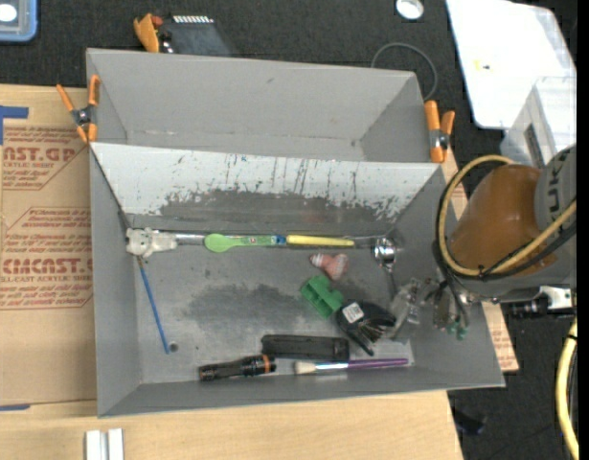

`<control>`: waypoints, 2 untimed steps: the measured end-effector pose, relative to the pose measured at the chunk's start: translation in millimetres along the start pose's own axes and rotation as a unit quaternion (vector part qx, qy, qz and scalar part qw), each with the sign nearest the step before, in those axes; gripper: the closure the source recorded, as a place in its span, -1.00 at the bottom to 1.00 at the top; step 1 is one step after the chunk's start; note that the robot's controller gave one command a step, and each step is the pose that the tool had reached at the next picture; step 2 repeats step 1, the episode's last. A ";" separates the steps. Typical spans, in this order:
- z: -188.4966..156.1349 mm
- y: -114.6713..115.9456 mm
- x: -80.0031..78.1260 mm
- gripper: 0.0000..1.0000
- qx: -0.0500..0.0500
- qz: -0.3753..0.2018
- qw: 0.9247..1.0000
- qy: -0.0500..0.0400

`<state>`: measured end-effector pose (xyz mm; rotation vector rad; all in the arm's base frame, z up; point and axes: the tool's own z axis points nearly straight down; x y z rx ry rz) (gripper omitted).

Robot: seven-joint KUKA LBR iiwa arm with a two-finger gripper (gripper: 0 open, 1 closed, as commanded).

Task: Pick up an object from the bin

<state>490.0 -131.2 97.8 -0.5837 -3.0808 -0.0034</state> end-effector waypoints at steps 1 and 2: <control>-27.3 0.8 -1.6 1.00 -0.001 0.000 1.000 -0.003; -27.3 0.8 -1.6 1.00 -0.001 0.000 1.000 -0.003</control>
Offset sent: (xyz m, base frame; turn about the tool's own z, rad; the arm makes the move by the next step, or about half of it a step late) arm 0.0017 0.0001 0.0434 0.0001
